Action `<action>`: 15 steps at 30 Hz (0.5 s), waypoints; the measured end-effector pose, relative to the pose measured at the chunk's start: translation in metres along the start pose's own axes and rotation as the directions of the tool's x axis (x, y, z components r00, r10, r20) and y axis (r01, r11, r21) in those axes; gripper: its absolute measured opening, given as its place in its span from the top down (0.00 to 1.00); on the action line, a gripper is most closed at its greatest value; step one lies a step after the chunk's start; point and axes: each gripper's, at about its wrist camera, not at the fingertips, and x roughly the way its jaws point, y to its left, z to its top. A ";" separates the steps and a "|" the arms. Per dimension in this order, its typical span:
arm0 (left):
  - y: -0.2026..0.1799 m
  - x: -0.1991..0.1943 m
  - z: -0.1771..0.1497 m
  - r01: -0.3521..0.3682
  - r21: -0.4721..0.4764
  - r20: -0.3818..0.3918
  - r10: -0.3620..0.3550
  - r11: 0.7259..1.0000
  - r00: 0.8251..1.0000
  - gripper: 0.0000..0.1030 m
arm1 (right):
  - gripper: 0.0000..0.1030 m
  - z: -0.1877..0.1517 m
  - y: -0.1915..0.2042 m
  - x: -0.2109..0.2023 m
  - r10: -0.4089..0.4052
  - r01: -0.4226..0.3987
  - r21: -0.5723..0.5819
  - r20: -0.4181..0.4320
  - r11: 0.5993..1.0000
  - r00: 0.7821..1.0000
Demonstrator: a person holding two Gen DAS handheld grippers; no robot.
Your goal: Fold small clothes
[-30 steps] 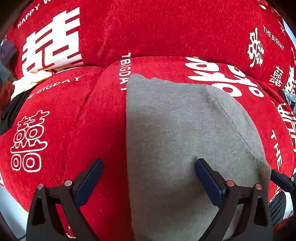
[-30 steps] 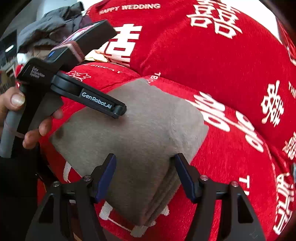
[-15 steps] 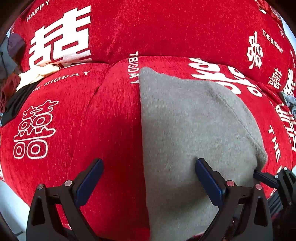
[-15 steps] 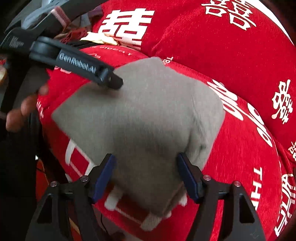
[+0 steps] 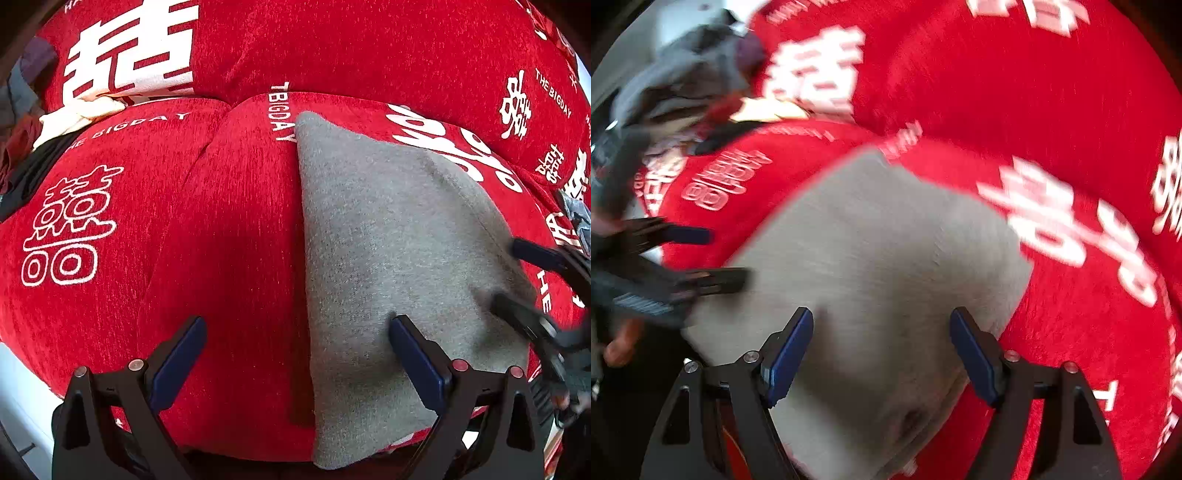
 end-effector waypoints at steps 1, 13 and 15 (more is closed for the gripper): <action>-0.001 0.000 -0.001 -0.004 0.007 0.001 0.004 1.000 1.000 0.01 | 0.22 -0.001 -0.007 0.009 0.003 -0.003 0.022 -0.016 1.000 1.000; -0.027 0.004 0.035 -0.013 0.035 0.017 0.013 0.999 1.000 0.01 | 0.21 0.004 -0.006 -0.004 -0.154 0.159 0.090 -0.060 0.983 0.986; -0.035 0.019 0.037 -0.042 0.056 -0.014 0.043 0.998 0.999 0.01 | 0.20 0.000 -0.014 0.002 -0.133 0.143 0.163 -0.072 0.976 0.989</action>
